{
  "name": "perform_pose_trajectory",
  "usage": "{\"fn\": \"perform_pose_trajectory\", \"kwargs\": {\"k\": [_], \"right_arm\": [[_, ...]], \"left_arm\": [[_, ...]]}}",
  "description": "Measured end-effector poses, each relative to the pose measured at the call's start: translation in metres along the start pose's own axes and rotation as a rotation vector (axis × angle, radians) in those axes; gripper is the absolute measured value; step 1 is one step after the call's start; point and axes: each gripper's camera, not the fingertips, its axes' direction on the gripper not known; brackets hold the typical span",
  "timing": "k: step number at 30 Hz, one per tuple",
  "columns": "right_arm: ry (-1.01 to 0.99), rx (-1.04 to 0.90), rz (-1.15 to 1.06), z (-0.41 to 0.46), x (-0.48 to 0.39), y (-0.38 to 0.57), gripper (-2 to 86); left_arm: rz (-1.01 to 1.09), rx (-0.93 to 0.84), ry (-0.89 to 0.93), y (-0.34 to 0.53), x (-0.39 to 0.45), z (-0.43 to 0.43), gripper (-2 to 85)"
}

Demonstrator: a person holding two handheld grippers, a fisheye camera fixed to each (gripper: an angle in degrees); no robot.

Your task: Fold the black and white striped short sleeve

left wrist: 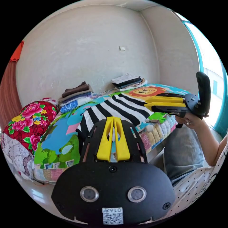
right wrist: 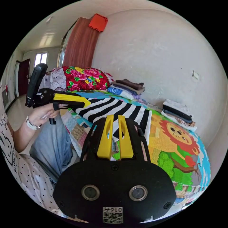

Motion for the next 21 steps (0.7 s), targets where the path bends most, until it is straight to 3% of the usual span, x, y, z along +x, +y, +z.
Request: {"fn": "perform_pose_trajectory", "kwargs": {"k": [3,7,21], "right_arm": [[0.137,-0.062,-0.095,-0.005,-0.029,0.004,12.3],[0.257,-0.198,-0.328,0.019,-0.074,0.014,13.7],[0.267,-0.272,-0.482,0.045,-0.132,-0.010,4.3]], "left_arm": [[0.091,-0.024,-0.021,0.006,0.024,-0.002,4.6],[0.121,-0.068,-0.054,0.015,0.052,0.004,6.0],[0.278,-0.208,-0.161,0.048,0.136,0.028,6.1]]}}
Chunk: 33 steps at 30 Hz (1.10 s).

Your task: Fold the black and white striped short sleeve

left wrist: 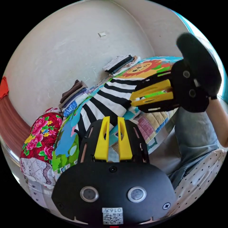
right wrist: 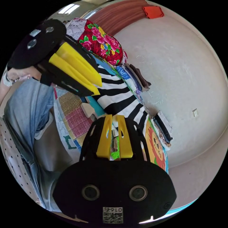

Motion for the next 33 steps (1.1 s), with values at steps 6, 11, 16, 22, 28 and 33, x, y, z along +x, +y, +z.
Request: {"fn": "perform_pose_trajectory", "kwargs": {"k": [6,11,16,22,28,33], "right_arm": [[-0.131,0.054,0.163,-0.020,0.046,-0.002,1.7],[-0.183,0.066,0.230,-0.027,0.074,0.001,1.1],[-0.215,0.087,0.283,-0.034,0.092,0.005,1.0],[-0.281,0.134,0.343,-0.045,0.120,0.014,1.5],[-0.286,0.183,0.315,-0.056,0.127,0.023,6.9],[-0.076,0.270,0.215,-0.077,0.090,-0.004,13.1]], "left_arm": [[0.125,0.043,-0.248,0.000,0.048,0.010,9.3],[0.168,0.070,-0.365,-0.009,0.068,0.024,11.7],[0.186,-0.016,-0.291,-0.021,0.069,0.052,11.1],[0.162,-0.084,-0.405,-0.022,0.052,0.088,6.7],[0.046,-0.100,-0.082,-0.032,-0.002,0.092,3.0],[-0.013,-0.111,0.027,-0.046,-0.031,0.097,2.6]]}}
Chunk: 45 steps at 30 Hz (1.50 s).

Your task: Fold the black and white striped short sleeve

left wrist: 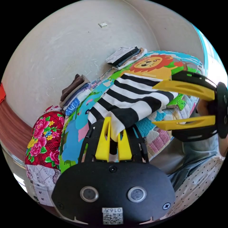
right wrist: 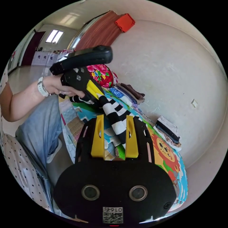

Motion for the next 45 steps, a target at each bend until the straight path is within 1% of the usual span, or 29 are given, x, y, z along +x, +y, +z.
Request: {"fn": "perform_pose_trajectory", "kwargs": {"k": [2,6,8,10,13,15,17,20,22,24,27,29,31,33,34,36,38,40,43,45], "right_arm": [[0.071,-0.060,-0.069,0.018,-0.019,-0.020,13.5],[0.176,-0.162,-0.100,0.050,-0.023,-0.040,13.6],[0.283,-0.287,-0.140,0.069,-0.011,-0.044,13.6],[0.323,-0.332,-0.167,0.075,0.002,-0.041,13.2],[0.342,-0.317,-0.219,0.074,0.023,-0.039,10.8],[0.371,-0.348,-0.275,0.076,0.034,-0.043,8.4],[0.322,-0.340,-0.272,0.071,0.054,-0.056,5.0],[0.216,-0.339,-0.257,0.070,0.084,-0.075,4.0],[0.187,-0.348,-0.281,0.074,0.101,-0.086,3.9],[0.157,-0.355,-0.317,0.079,0.116,-0.098,3.8],[0.107,-0.369,-0.408,0.087,0.135,-0.120,3.7],[0.077,-0.401,-0.487,0.095,0.149,-0.137,3.6],[0.025,-0.424,-0.518,0.100,0.164,-0.151,3.5],[-0.052,-0.458,-0.540,0.102,0.180,-0.166,3.4],[-0.102,-0.480,-0.548,0.103,0.192,-0.177,3.3],[-0.199,-0.515,-0.559,0.102,0.211,-0.194,3.1],[-0.329,-0.555,-0.575,0.098,0.235,-0.218,3.1],[-0.395,-0.578,-0.591,0.097,0.251,-0.236,3.1],[-0.454,-0.602,-0.629,0.097,0.276,-0.264,3.0],[-0.491,-0.610,-0.646,0.096,0.292,-0.280,3.0]], "left_arm": [[-0.007,0.005,0.010,-0.002,-0.004,0.001,2.6],[-0.003,0.020,-0.002,0.003,-0.009,0.006,2.9],[0.005,0.031,-0.009,0.007,-0.009,0.011,3.3],[0.009,0.044,-0.011,0.010,-0.008,0.020,3.8],[-0.004,0.039,-0.011,0.009,-0.005,0.040,5.3],[0.003,0.039,-0.055,0.007,0.001,0.052,8.0],[0.033,0.052,-0.092,0.007,0.005,0.060,9.8],[0.133,0.036,-0.153,0.006,0.014,0.080,11.9],[0.207,0.018,-0.214,0.007,0.020,0.093,12.0],[0.293,0.053,-0.234,0.007,0.025,0.102,10.2],[0.409,-0.001,-0.263,-0.001,0.028,0.118,6.2],[0.462,-0.002,-0.261,-0.008,0.026,0.120,4.1],[0.533,-0.035,-0.169,-0.018,0.020,0.118,3.3],[0.592,-0.072,-0.006,-0.034,0.007,0.111,3.0],[0.610,-0.080,0.033,-0.038,0.004,0.109,3.0],[0.675,-0.105,0.173,-0.053,-0.009,0.100,3.1],[0.696,-0.124,0.250,-0.067,-0.018,0.095,3.1],[0.710,-0.137,0.299,-0.081,-0.027,0.092,3.2],[0.731,-0.162,0.373,-0.107,-0.040,0.091,3.2],[0.750,-0.194,0.456,-0.129,-0.053,0.091,3.2]]}}
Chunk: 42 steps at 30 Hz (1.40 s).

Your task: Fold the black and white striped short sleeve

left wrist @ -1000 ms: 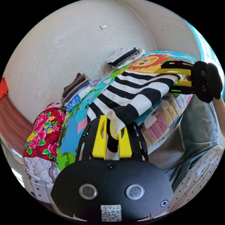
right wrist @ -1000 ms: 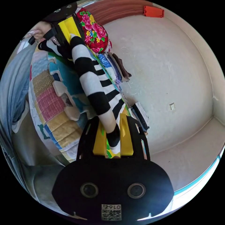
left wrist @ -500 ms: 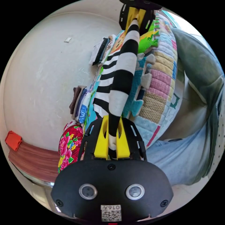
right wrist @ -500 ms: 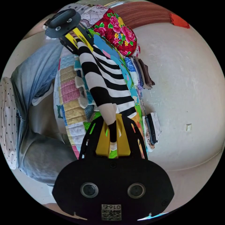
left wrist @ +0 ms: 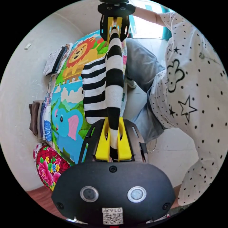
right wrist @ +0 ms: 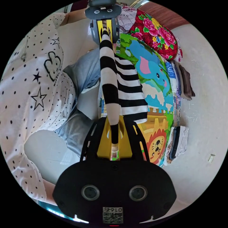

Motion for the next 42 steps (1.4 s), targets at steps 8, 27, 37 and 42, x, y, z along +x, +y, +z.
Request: {"fn": "perform_pose_trajectory", "kwargs": {"k": [8,27,37,42], "right_arm": [[-0.139,0.036,-0.203,-0.059,0.119,-0.008,2.5],[1.172,-0.072,0.257,-0.002,0.571,-0.174,2.8],[1.187,-0.236,0.178,0.302,0.546,-0.207,3.2],[1.092,-0.094,0.282,0.295,0.533,-0.158,4.6]], "left_arm": [[0.024,-0.059,0.170,-0.009,-0.128,-0.032,2.8],[-0.432,-0.257,-1.002,0.023,-0.639,-0.006,0.5],[-0.446,-0.390,-1.159,0.031,-0.650,0.196,1.6],[-0.354,-0.359,-1.260,0.072,-0.612,0.185,6.0]]}}
